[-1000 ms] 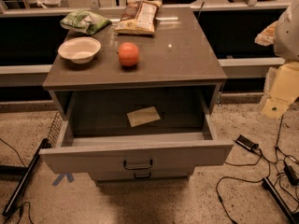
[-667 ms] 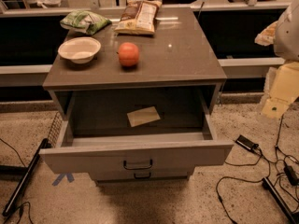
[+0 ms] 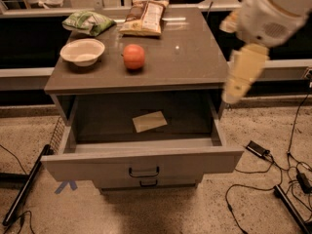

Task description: Place apple into top drawer

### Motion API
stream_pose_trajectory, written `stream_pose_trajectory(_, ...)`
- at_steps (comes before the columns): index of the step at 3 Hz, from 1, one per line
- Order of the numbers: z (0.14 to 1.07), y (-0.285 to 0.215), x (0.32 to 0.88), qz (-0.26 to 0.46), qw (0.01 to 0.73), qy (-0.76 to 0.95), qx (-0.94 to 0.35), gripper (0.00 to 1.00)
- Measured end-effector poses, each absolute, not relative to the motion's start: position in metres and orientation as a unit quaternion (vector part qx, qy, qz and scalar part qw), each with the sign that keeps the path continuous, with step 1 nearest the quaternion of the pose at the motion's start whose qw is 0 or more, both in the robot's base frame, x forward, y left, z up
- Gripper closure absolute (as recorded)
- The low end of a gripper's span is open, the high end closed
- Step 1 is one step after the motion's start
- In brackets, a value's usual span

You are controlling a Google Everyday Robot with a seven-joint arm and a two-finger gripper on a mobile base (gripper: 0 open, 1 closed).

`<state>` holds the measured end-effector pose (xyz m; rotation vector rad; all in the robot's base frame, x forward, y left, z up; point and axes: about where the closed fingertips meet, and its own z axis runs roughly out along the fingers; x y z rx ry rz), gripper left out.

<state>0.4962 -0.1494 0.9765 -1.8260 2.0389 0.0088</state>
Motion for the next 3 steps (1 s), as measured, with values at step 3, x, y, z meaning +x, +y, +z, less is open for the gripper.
stream_pose_trajectory(3, 0.946, 0.032, 0.664, 0.052, 0.211, 0.673, -0.707, 0.00)
